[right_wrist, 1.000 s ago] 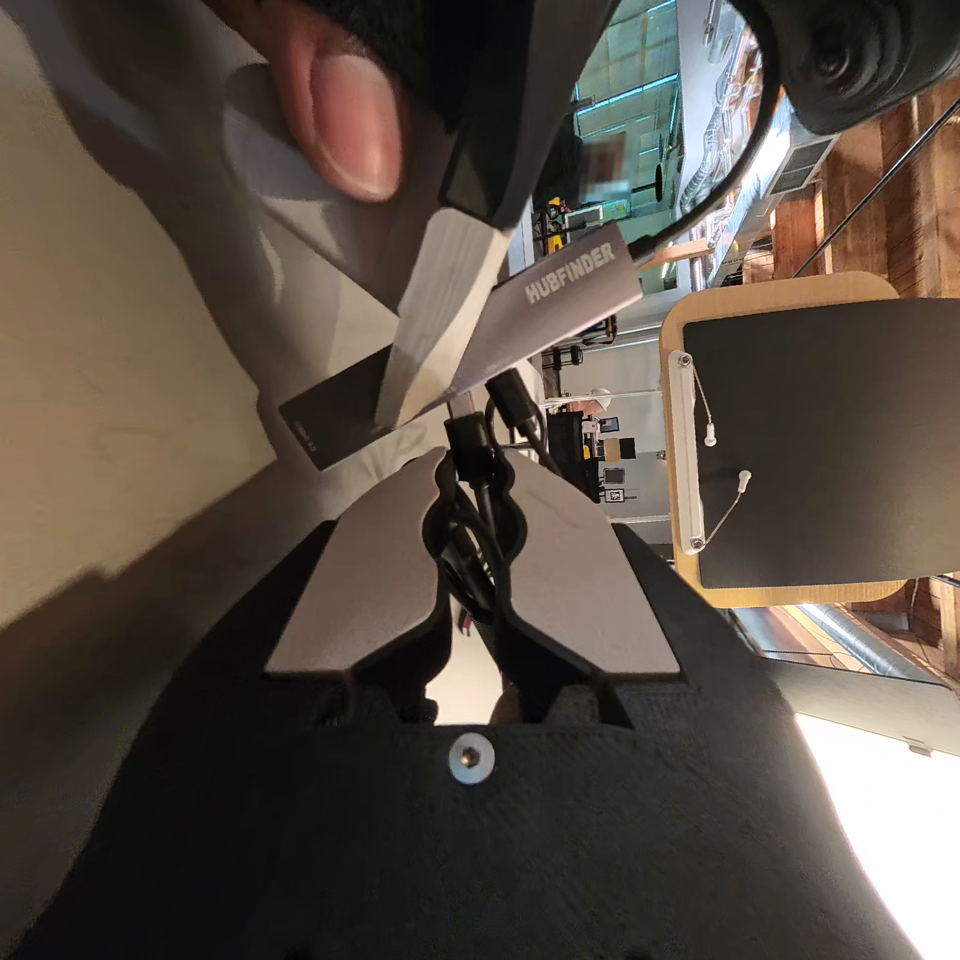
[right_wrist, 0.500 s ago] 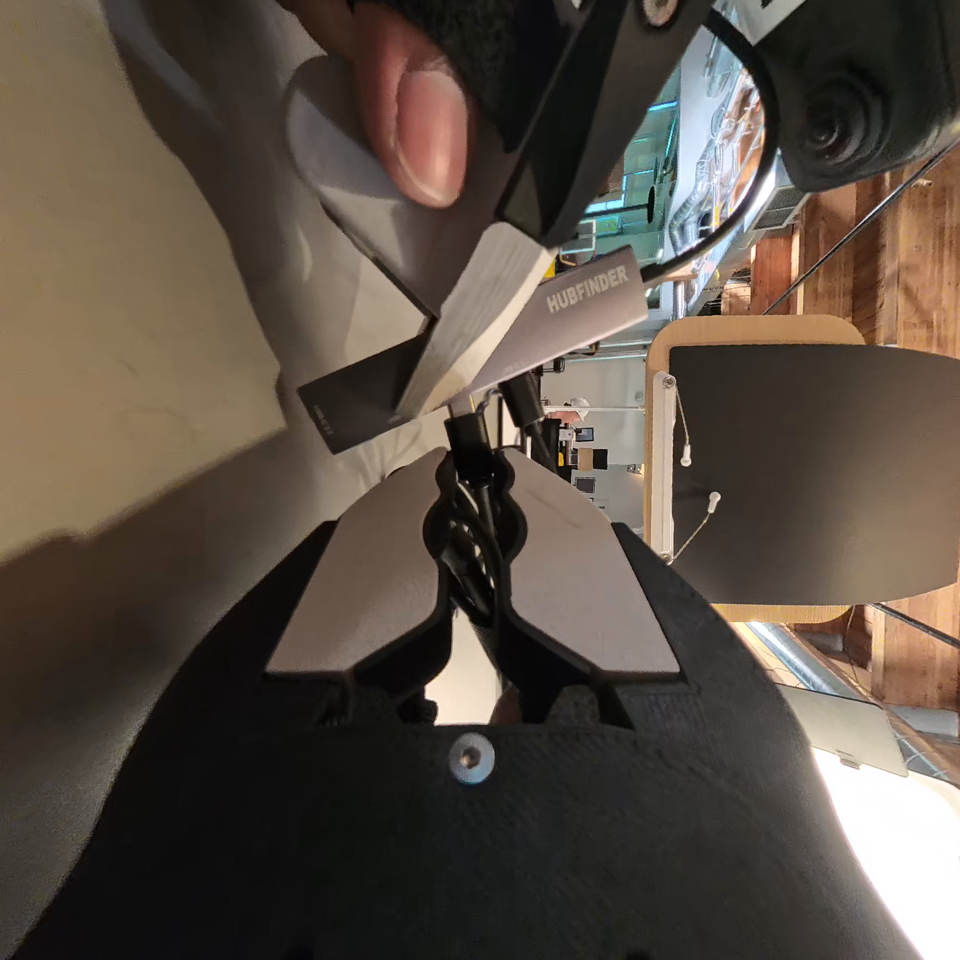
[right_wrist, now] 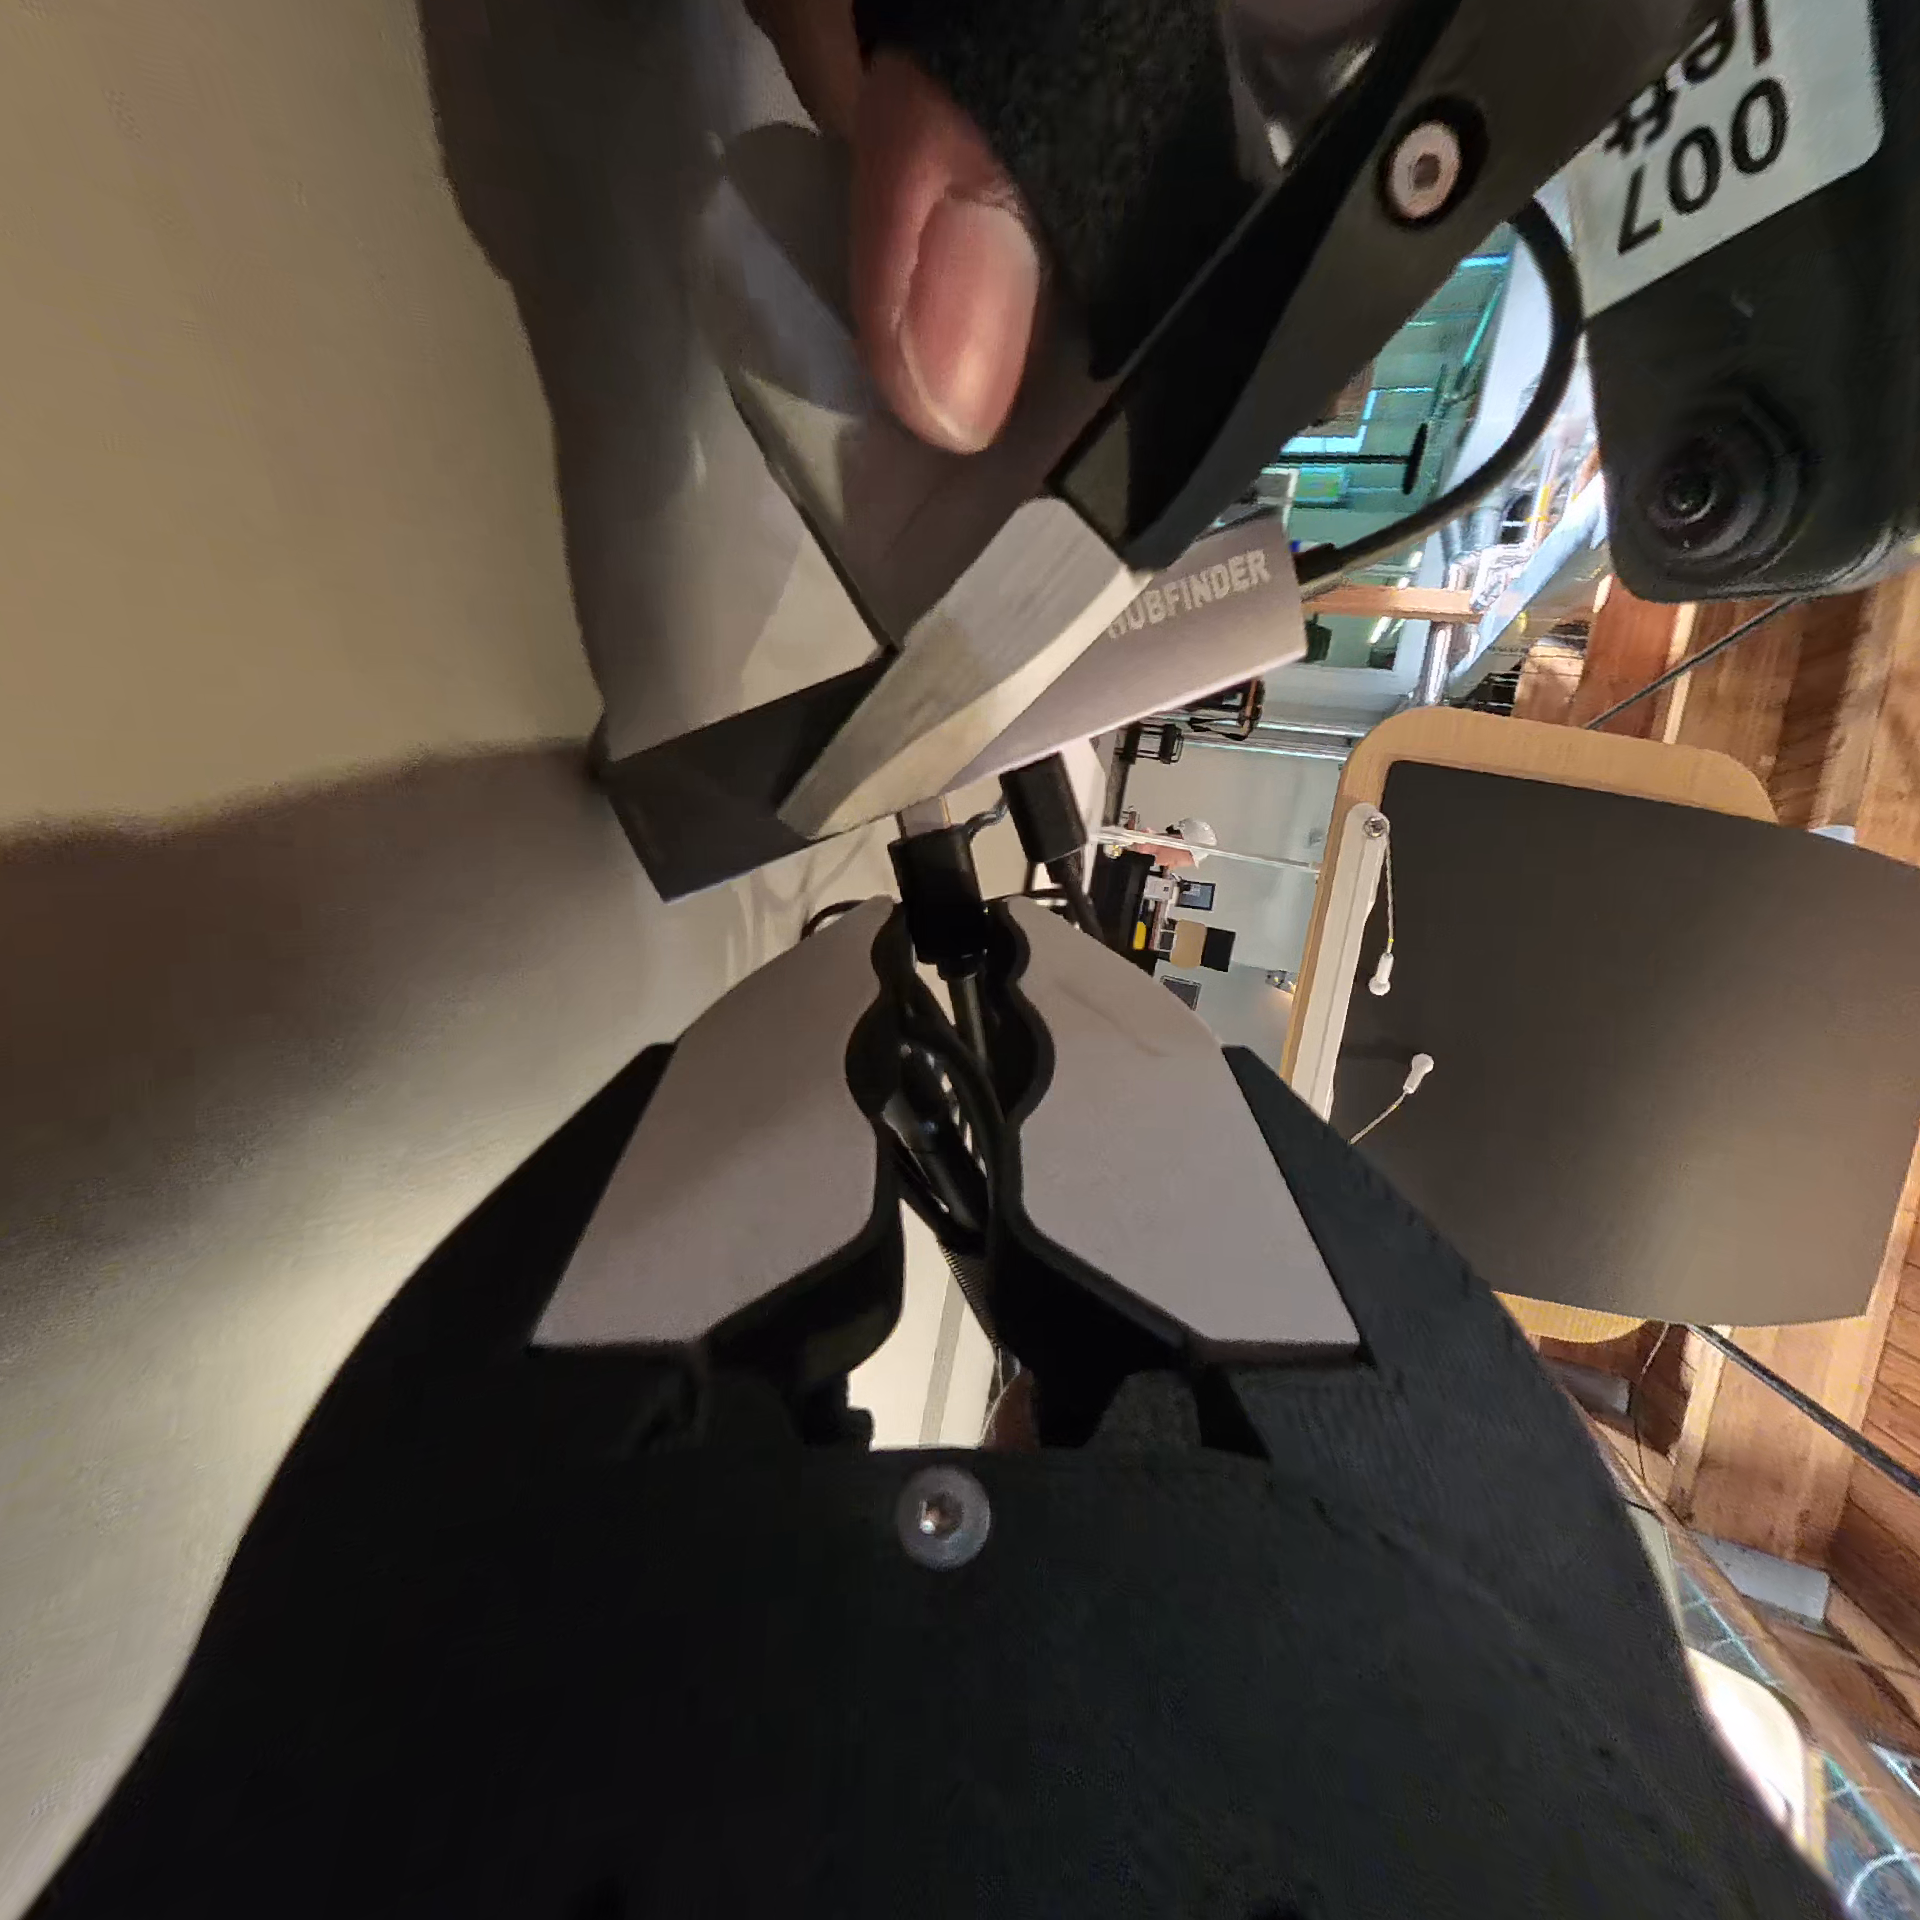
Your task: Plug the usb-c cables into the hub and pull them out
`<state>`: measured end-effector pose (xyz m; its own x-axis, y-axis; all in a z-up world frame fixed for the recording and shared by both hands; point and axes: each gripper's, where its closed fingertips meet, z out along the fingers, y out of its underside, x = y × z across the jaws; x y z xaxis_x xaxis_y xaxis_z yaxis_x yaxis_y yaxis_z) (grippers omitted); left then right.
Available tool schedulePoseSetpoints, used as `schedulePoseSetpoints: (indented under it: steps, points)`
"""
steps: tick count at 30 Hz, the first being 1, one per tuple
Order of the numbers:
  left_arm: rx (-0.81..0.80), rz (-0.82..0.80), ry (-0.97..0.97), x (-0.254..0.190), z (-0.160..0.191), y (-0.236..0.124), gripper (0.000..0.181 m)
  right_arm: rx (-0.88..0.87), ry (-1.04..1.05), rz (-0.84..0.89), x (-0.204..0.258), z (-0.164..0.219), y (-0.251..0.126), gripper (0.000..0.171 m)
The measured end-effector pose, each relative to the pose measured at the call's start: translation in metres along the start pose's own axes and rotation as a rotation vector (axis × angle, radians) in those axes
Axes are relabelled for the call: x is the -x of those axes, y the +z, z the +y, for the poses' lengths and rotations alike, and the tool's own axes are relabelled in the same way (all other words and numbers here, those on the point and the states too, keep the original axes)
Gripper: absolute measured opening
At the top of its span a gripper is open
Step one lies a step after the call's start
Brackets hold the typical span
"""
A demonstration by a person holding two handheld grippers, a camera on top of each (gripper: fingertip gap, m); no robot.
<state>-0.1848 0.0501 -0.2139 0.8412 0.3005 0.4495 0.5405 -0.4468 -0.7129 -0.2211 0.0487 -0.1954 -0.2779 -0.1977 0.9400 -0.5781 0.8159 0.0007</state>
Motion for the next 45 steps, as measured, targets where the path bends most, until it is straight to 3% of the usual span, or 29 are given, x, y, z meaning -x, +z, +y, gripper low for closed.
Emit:
schedulePoseSetpoints:
  steps: [10,19,38,45]
  points:
    - [0.023,0.07,-0.036,-0.012,0.003,0.007,0.009,0.02,-0.037,-0.104,0.009,0.001,-0.007,0.012]
    - [-0.028,0.112,-0.133,-0.007,-0.002,0.002,0.009,0.032,-0.041,-0.067,0.006,-0.001,-0.004,0.012]
    - [0.041,0.133,-0.099,-0.02,0.006,0.013,0.01,0.115,-0.222,-0.154,0.011,-0.006,-0.013,0.012]
    - [0.026,0.13,-0.116,-0.018,0.004,0.012,0.009,0.123,-0.19,-0.142,0.011,-0.008,-0.011,0.012]
